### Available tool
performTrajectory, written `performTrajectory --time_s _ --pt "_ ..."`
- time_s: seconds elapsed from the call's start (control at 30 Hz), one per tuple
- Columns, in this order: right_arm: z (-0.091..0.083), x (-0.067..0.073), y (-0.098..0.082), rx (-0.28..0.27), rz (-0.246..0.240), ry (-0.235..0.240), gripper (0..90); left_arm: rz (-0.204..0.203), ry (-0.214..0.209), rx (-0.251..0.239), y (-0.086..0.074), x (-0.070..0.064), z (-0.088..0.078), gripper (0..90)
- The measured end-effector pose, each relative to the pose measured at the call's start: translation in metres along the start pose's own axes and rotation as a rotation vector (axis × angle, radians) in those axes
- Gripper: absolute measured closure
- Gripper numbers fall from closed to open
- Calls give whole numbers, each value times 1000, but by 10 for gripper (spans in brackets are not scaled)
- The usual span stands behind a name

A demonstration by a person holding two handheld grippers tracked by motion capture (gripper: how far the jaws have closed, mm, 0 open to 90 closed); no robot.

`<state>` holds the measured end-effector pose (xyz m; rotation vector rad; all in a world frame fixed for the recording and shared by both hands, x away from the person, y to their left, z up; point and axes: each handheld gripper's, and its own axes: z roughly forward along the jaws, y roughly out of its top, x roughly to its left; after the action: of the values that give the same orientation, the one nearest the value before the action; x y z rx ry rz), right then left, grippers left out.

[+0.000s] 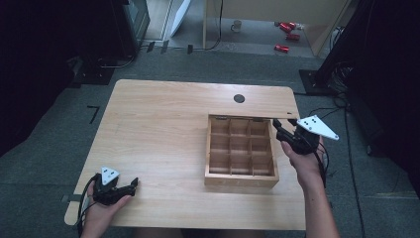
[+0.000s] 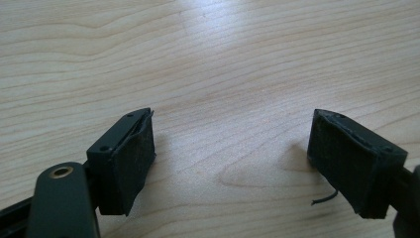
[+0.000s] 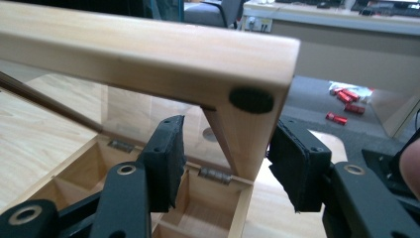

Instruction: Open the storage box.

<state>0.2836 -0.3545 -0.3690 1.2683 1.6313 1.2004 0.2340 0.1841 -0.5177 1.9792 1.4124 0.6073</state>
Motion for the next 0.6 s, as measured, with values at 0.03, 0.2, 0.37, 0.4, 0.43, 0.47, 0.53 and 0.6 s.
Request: performTrajectory --time_s 0.03,0.2,0.37,0.4,0.43,0.47,0.53,0.6 --pt "2 -1 1 -4 -6 -2 488 0 0 0 0 0 0 192" --pt "8 -4 5 -17 -9 4 492 1 0 0 0 0 0 192" --pt "16 -8 9 -27 -4 9 498 1 0 0 0 0 0 192" --pt "18 -9 9 -28 -1 10 498 1 0 0 0 0 0 191" --pt "22 -10 10 -27 -3 8 500 1 -1 1 0 0 0 192" --pt "24 -11 10 -22 -6 7 500 -1 -1 0 0 0 0 192" --pt "27 -12 10 -21 -4 7 505 2 -1 3 0 0 0 192" --pt "31 -14 9 -19 1 9 511 2 -1 2 0 0 0 192"
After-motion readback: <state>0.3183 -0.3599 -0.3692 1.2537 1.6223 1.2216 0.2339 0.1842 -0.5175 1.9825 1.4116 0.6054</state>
